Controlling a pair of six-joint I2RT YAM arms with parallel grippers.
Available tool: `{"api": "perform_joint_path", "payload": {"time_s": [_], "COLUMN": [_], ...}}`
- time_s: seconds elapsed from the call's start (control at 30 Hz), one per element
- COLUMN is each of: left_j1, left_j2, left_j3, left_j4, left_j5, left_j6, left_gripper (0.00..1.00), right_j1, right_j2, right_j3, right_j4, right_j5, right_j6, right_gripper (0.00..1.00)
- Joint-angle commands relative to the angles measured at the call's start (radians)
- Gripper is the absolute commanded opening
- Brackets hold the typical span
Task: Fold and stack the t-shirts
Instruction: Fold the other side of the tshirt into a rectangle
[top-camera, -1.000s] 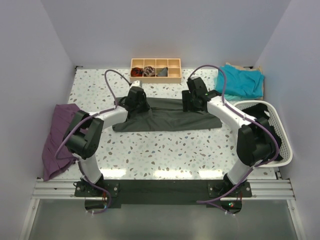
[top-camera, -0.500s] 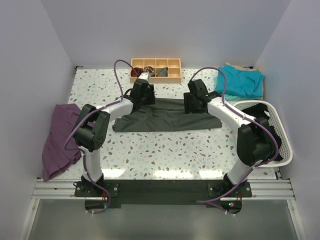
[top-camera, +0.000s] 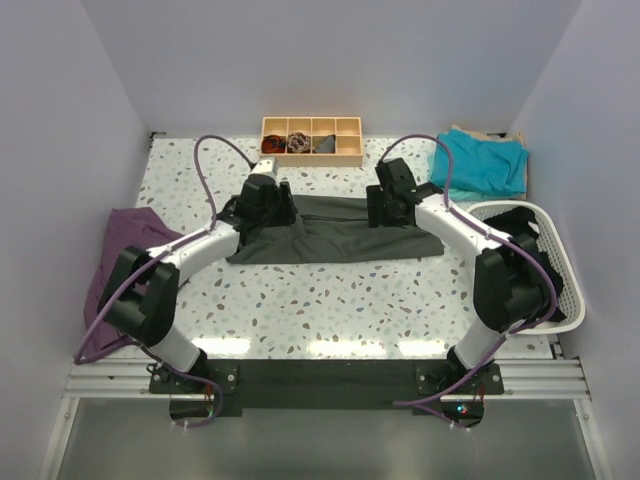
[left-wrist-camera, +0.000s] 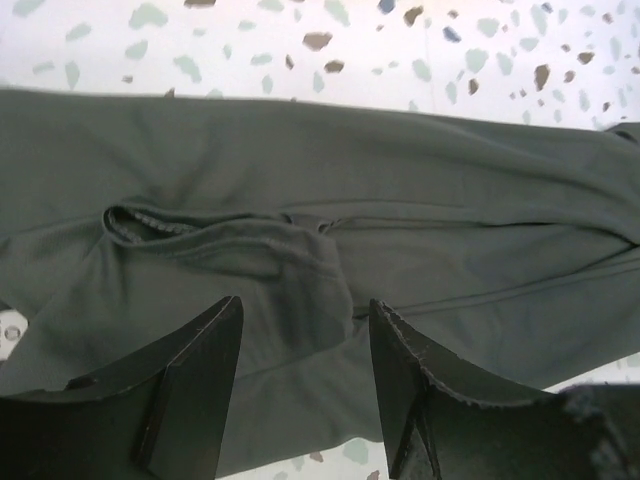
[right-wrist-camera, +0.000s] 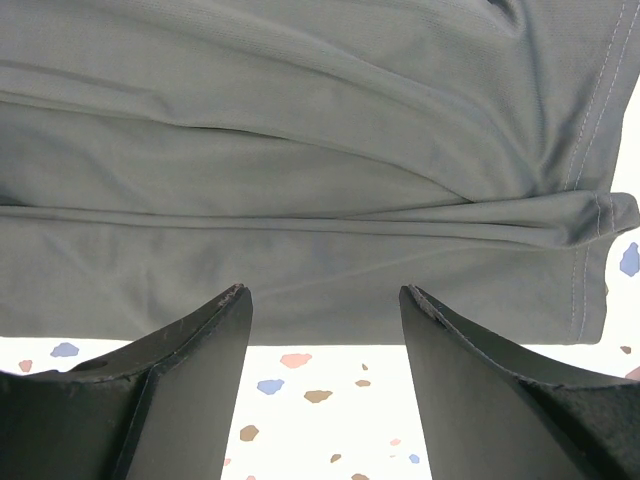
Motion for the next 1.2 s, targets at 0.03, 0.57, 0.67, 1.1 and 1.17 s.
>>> {"api": "perform_joint_path", "payload": {"time_s": [0.03, 0.57, 0.67, 1.1, 1.17], "left_j1": [-0.001, 0.005, 0.010, 0.026, 0.026], "left_j2": [0.020, 0.237, 0.253, 0.170, 0.121], "left_j3": [-0.023, 0.149, 0.183, 0.140, 0.126], "left_j4": [0.012, 0.072, 0.070, 0.095, 0.090], "left_j5": [-0.033, -0.047, -0.055, -0.066, -0.099], "left_j6": [-0.037, 0.018, 0.033, 0.033, 0.032], "left_gripper": [0.59, 0.60, 0.60, 0.60, 0.61], "right_j1": [-0.004, -0.007, -0.005, -0.007, -0.007], "right_j2": [0.001, 0.013, 0.018, 0.035, 0.038], "right_j3": [0.005, -0.001, -0.004, -0.007, -0.007], "right_j4": [0.020, 0.015, 0.015, 0.015, 0.018], "right_j5": [-0.009, 0.009, 0.009, 0.000, -0.007], "right_j6": [0.006, -0.009, -0.008, -0.005, -0.005], "right_gripper": [0.65, 0.65, 0.65, 0.65, 0.65]}}
